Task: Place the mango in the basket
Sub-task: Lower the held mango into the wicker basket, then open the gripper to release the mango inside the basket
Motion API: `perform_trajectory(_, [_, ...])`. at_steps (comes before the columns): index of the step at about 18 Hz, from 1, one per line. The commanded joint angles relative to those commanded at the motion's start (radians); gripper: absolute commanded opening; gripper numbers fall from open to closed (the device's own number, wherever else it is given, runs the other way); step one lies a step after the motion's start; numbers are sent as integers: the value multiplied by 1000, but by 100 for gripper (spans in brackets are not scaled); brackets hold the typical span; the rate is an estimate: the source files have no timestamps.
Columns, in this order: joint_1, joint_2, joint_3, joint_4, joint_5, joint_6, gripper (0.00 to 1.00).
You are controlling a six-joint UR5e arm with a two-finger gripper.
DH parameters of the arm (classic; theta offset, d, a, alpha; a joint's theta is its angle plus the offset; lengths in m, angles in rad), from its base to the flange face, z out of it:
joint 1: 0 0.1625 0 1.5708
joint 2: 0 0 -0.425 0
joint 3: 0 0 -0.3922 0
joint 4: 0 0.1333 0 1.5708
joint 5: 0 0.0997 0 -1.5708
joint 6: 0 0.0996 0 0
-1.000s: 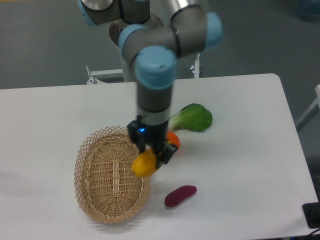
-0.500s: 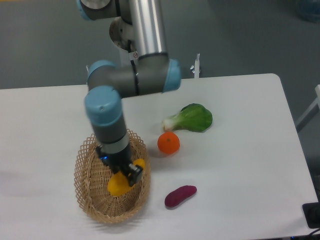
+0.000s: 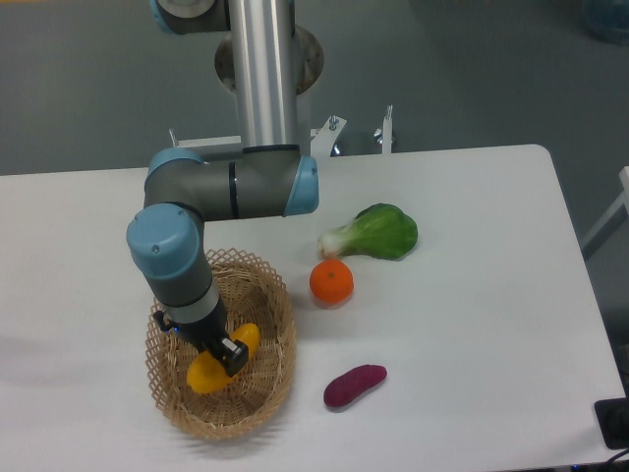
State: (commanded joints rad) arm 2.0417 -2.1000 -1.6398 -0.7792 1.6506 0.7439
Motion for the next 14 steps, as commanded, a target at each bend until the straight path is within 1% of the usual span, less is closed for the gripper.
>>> perform_trajectory(3, [0,-2,-2,0,0,2,62])
perform_trajectory(5, [0,0,3,2,3,3,86])
perform_trajectory(6, [0,2,8,2,3,3,95])
perform_trajectory(7, [0,6,8,2,3,8,100])
perform_trajectory(12, [8,26,20,-2,-2,20,100])
perform_trajectory(14, [29,52,20,-9,-6,49,100])
